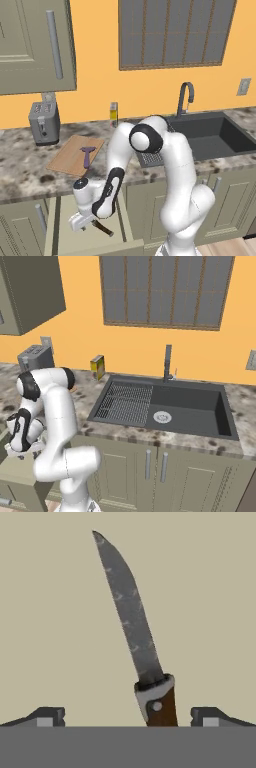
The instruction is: Open the drawer on the left and place the cutting tools on the cutting board.
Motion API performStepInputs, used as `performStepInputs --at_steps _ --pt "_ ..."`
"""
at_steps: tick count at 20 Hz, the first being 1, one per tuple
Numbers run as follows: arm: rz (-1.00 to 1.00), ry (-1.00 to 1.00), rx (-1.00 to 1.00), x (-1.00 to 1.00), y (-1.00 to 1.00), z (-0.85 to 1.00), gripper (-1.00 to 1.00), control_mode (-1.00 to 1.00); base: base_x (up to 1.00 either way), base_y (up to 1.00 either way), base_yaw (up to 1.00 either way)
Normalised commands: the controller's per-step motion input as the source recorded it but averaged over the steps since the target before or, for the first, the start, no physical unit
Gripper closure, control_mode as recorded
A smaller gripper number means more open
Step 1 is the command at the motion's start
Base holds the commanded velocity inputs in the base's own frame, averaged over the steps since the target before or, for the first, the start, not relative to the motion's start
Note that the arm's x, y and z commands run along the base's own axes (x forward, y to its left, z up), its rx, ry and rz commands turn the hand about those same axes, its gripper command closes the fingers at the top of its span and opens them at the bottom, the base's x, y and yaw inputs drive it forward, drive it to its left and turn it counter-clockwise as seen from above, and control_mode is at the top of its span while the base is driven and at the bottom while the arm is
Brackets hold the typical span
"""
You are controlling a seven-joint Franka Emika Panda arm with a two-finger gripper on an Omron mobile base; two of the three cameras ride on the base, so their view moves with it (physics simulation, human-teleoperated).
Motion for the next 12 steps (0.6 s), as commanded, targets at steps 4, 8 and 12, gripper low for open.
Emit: performStepInputs --at_steps 4,8,12 --pt "0.07 0.05 -0.03 0.05 0.00 -0.44 -1.00 -1.00 0.00 0.00 0.00" --pt "0.09 0.02 -0.07 0.09 0.00 -0.48 -1.00 -1.00 0.00 0.00 0.00" --pt "0.08 0.01 -0.05 0.02 0.03 -0.46 -1.00 -1.00 0.00 0.00 0.00"
